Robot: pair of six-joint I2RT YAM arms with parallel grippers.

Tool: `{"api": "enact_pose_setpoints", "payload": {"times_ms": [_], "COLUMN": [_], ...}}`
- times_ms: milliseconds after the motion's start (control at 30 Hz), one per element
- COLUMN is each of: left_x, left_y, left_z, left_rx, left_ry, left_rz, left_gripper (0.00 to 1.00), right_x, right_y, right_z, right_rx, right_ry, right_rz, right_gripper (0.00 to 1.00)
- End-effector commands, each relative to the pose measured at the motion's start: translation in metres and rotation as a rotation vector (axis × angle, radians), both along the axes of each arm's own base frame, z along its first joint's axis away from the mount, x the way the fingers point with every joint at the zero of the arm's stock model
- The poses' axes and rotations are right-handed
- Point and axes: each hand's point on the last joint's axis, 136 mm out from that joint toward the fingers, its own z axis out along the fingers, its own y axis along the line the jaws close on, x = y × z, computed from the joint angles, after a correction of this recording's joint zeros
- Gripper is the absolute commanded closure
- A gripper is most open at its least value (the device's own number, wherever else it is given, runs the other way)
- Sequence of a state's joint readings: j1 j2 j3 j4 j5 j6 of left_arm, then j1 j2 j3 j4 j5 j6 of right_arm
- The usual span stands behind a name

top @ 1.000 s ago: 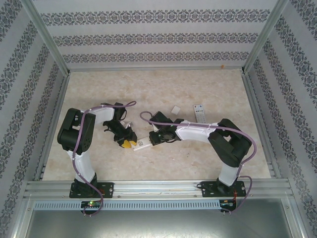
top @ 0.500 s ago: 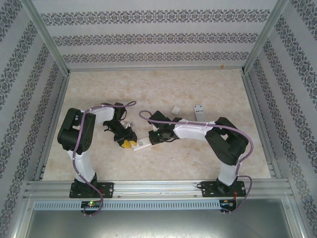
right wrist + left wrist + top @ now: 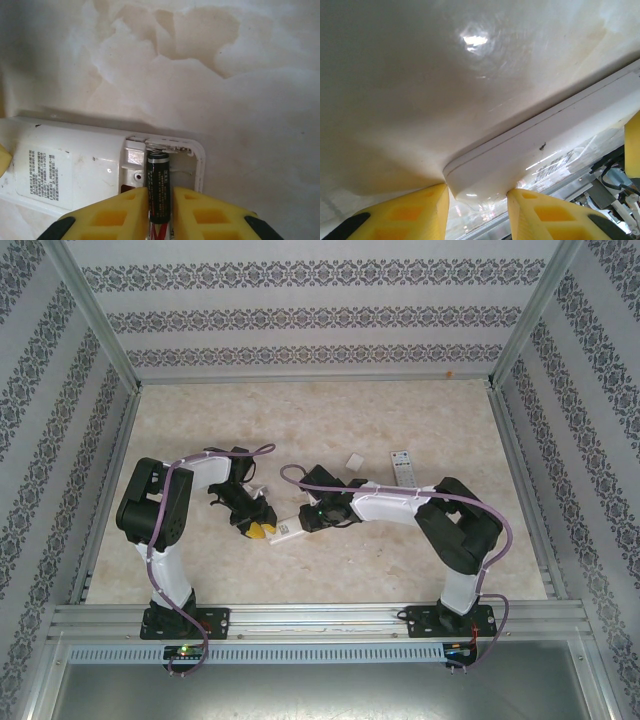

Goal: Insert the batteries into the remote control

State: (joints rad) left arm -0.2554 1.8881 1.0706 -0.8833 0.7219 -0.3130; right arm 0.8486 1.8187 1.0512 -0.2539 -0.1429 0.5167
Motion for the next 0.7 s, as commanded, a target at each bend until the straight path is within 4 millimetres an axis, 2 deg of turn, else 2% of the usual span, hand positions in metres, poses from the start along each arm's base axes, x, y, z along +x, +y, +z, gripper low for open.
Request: {"api": "enact_pose_setpoints", "payload": {"times_ms": [0, 133, 267, 400, 667], "left_x": [-0.004, -0.004, -0.004, -0.003, -0.004], "left_y": [0.021, 0.021, 0.021, 0.021, 0.021], "left_z": [-0.048, -0.048, -0.048, -0.047, -0.047], "left_rx": [0.174, 0.173, 0.173, 0.17, 0.172], "left_ry": [-0.025, -0.024, -0.023, -0.025, -0.025], "left_rz": [-0.074, -0.073, -0.072, -0.07, -0.072], "left_gripper": [0.63, 0.63, 0.63, 0.63, 0.63], "right_x": [0.001, 0.003, 0.004, 0.004, -0.001], "right_y": [-0.011, -0.012, -0.017, -0.02, -0.007], "right_z": [0.008, 0.022, 0.025, 0.017, -0.001], "right_rx": [-0.029, -0.001, 0.0, -0.013, 0.01], "right_ry": [-0.021, -0.038, -0.042, -0.027, 0.047], "right_rz": [-0.01, -0.017, -0.026, -0.033, -0.017], "right_gripper": [0.76, 0.75, 0.76, 0.8, 0.82]}}
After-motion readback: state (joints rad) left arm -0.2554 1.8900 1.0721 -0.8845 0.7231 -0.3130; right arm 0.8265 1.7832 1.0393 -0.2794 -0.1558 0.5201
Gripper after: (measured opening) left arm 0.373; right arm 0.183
